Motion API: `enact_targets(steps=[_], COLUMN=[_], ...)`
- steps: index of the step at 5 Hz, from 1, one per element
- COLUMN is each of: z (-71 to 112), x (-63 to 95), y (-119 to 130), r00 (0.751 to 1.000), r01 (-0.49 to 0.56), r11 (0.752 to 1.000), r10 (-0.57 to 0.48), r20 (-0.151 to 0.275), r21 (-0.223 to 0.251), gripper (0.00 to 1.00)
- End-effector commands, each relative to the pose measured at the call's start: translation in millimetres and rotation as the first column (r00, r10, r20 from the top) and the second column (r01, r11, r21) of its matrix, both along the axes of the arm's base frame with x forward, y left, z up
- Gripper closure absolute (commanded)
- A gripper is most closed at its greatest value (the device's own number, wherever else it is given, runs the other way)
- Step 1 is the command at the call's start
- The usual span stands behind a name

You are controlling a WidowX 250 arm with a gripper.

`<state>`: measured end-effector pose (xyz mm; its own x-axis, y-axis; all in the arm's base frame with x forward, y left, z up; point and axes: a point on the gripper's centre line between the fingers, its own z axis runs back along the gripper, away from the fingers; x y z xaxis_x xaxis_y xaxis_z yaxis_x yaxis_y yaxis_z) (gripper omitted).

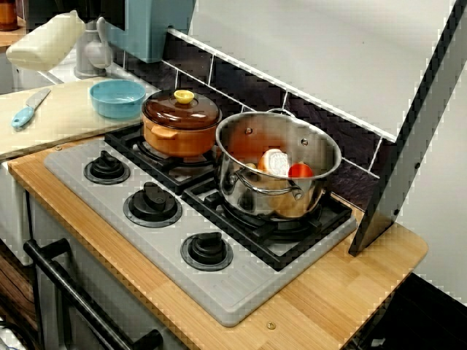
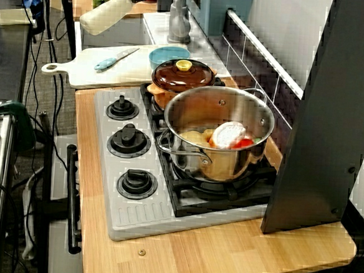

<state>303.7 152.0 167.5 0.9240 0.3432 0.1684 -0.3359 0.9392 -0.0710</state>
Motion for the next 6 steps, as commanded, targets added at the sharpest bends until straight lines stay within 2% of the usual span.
enact_targets(steps=[1,2,4,6], z=[35.3,39.1,41.2,42.4], x=[-15.8,-20.6,-23.2,-31.7], y=[-3,1,6,9], r00=[0.987,0.976,0.96,0.917], r01=[-0.079,-0.123,-0.171,-0.274], r11=[0.992,0.986,0.975,0.949], r10=[0.063,0.1,0.132,0.208], r20=[0.148,0.195,0.249,0.341], r21=[0.099,0.111,0.144,0.159], gripper=[1.0,1.0,1.0,1.0])
